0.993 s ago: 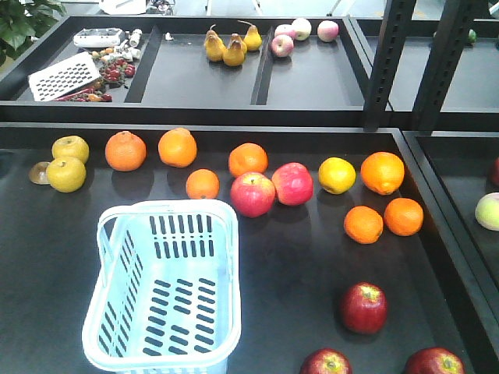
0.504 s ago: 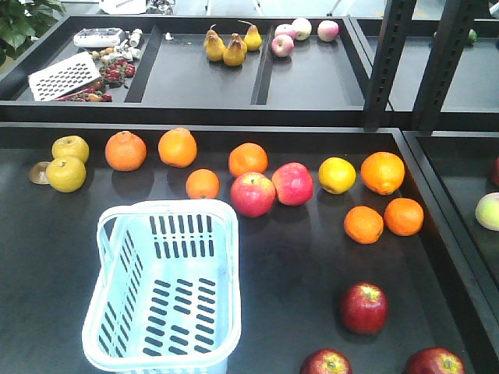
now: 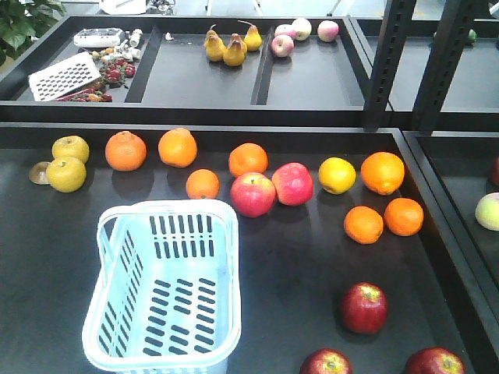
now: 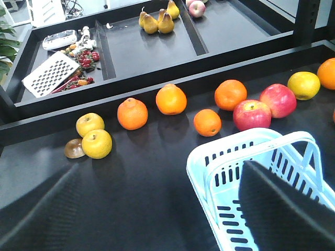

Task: Pick three apples into basket with both arms
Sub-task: 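Open the left gripper and lift it away from the basket handle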

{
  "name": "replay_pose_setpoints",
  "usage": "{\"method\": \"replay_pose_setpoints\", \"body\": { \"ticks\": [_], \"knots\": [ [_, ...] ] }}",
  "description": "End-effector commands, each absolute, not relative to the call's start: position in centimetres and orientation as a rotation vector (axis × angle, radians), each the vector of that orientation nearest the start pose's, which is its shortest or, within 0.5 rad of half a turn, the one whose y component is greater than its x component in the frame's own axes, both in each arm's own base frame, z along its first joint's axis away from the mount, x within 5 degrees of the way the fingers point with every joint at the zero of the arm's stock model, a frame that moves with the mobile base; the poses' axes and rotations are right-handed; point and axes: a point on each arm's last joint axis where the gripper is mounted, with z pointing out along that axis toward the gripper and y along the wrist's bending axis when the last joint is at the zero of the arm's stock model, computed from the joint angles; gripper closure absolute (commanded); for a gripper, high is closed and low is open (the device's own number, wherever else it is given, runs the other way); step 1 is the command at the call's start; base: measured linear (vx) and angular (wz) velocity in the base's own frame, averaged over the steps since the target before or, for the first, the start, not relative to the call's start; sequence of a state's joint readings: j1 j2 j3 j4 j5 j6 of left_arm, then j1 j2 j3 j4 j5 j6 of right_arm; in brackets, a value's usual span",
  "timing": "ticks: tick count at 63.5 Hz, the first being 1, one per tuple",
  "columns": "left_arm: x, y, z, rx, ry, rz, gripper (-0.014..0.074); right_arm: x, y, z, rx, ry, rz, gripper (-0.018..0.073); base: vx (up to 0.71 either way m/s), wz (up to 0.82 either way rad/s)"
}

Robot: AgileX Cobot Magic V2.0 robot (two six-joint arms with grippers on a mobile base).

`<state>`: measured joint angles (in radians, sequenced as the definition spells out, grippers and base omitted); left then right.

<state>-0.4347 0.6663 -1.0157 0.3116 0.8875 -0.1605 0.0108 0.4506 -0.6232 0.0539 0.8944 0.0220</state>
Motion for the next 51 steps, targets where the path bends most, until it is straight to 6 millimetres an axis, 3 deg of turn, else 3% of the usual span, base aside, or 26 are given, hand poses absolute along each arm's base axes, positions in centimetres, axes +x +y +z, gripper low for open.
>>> {"method": "replay_pose_setpoints", "body": {
  "ticks": [1, 13, 20, 30, 45, 51],
  "knots": [
    [10.0, -2.3, 43.0, 0.299, 1.878, -0.028, 0.0020, 9.1, 0.5, 32.9, 0.026, 2.246, 0.083, 0.0568, 0.00, 0.00],
    [10.0, -2.3, 43.0, 0.299, 1.878, -0.028, 0.0020, 11.4, 0.5, 31.9, 0.017, 2.352, 0.070, 0.0559, 0.00, 0.00],
    [10.0, -2.3, 43.0, 0.299, 1.878, -0.028, 0.0020, 11.9, 0.5, 31.5, -0.033, 2.391, 0.059, 0.0506, 0.00, 0.00],
    [10.0, -2.3, 43.0, 0.299, 1.878, -0.028, 0.0020, 12.1, 0.6, 31.3, -0.044, 2.402, 0.062, 0.0302, 0.00, 0.00],
    [10.0, -2.3, 43.0, 0.299, 1.878, -0.028, 0.0020, 12.1, 0.6, 31.4, -0.064, 2.399, 0.058, -0.0121, 0.00, 0.00],
    [10.0, -2.3, 43.0, 0.299, 1.878, -0.028, 0.0020, 12.3, 1.0, 31.3, -0.117, 2.402, 0.093, -0.0170, 0.00, 0.00]
  ]
}}
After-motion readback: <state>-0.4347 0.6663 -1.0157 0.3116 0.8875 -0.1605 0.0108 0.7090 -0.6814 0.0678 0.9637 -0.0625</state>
